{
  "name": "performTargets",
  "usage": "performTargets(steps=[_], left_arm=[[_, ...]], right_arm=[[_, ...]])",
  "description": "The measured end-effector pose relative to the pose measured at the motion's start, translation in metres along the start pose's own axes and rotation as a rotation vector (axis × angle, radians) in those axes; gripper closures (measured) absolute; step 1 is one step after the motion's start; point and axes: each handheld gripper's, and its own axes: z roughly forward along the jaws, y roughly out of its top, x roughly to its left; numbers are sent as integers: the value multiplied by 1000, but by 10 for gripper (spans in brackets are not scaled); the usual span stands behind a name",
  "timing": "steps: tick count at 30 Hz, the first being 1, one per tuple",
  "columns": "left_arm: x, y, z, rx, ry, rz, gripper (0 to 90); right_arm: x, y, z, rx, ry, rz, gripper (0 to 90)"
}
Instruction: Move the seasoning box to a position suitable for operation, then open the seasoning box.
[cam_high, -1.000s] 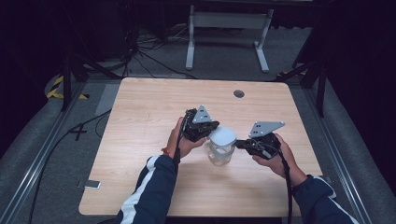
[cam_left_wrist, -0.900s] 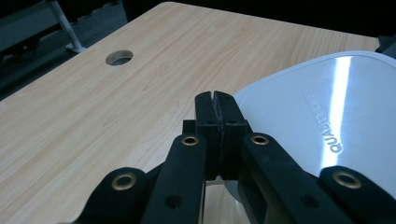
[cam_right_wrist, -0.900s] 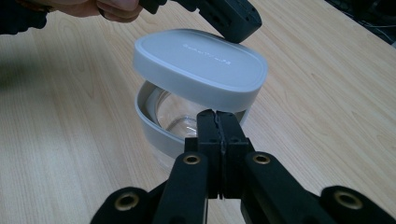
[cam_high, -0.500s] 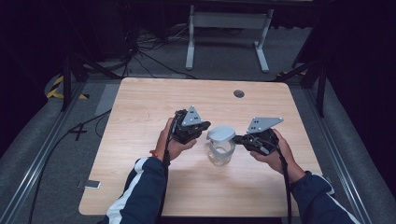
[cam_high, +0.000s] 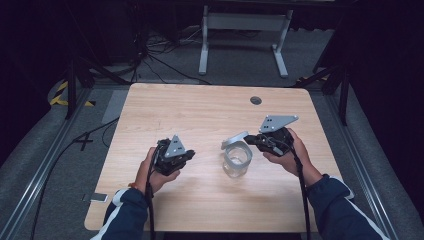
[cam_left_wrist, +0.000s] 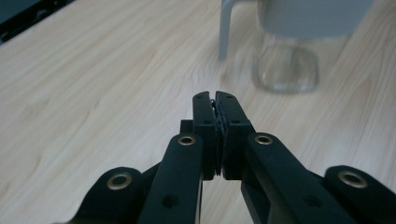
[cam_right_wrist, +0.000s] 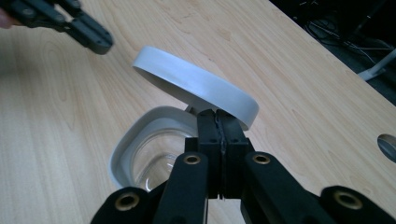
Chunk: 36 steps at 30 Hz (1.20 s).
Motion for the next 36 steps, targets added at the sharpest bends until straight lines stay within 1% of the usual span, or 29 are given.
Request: performTargets(steps=[1,3,5,6,7,8,10,13,14,16,18,20,21,22,23,25,26,28,29,30,31,32,33,34,35,36], left_arm=[[0,-8,-4,-2,4,-10,872],[-1,-20,-10,13,13,-29,871],[-1,-30,-15,20,20,-37,867],[-2,-36,-18,23,22,-52,866],[-2,-36,-18,23,22,-52,865],[-2,-43,-22,25,29,-64,865],[-2,-52,-27,34,40,-81,864],[-3,-61,-32,41,51,-110,860],[-3,-64,-34,44,53,-108,856],[-5,-68,-37,48,52,-120,850],[-5,-71,-38,50,58,-116,841],[-5,-77,-42,58,63,-124,831],[-5,-77,-42,58,63,-124,822],[-5,-79,-43,57,58,-136,822],[-5,-81,-44,60,59,-140,802],[-5,-84,-45,62,57,-137,796],[-4,-85,-45,62,56,-135,777],[-3,-87,-45,66,55,-154,749],[-2,-88,-46,69,61,-143,732],[-1,-89,-46,68,54,-153,715],[0,-90,-45,76,49,-157,716],[1,-91,-45,85,54,-158,714],[2,-92,-45,91,57,-144,708],[1,-93,-44,98,59,-155,694],[1,-93,-44,98,59,-155,665],[2,-94,-44,99,62,-152,665]], right_arm=[[-1,2,1,0,0,0,900],[-4,6,4,-5,-3,3,900],[-5,12,6,-6,-10,-7,900],[-5,14,8,-8,-12,-13,900],[-5,14,8,-8,-12,-13,900],[-6,17,10,-8,-11,-13,900],[-7,21,15,-4,-12,-22,900],[-9,23,21,0,-12,-21,900],[-9,23,22,0,-10,-23,900],[-9,23,22,1,-10,-28,900],[-8,23,20,-3,-5,-29,900],[-9,22,17,-7,-4,-34,899],[-9,22,17,-7,-4,-34,899],[-9,21,15,-8,-2,-35,898],[-9,19,11,-7,-10,-38,896],[-9,18,9,-6,-11,-36,875],[-9,16,6,2,-13,-39,857],[-9,12,1,7,-19,-48,868],[-10,10,-1,11,-20,-49,864],[-10,9,-4,13,-23,-50,859],[-11,6,-6,16,-25,-50,859],[-11,3,-9,22,-25,-50,863],[-10,0,-12,31,-30,-56,862],[-9,-3,-14,39,-39,-63,853],[-9,-3,-14,39,-39,-63,853],[-8,-10,-19,45,-41,-62,834]])
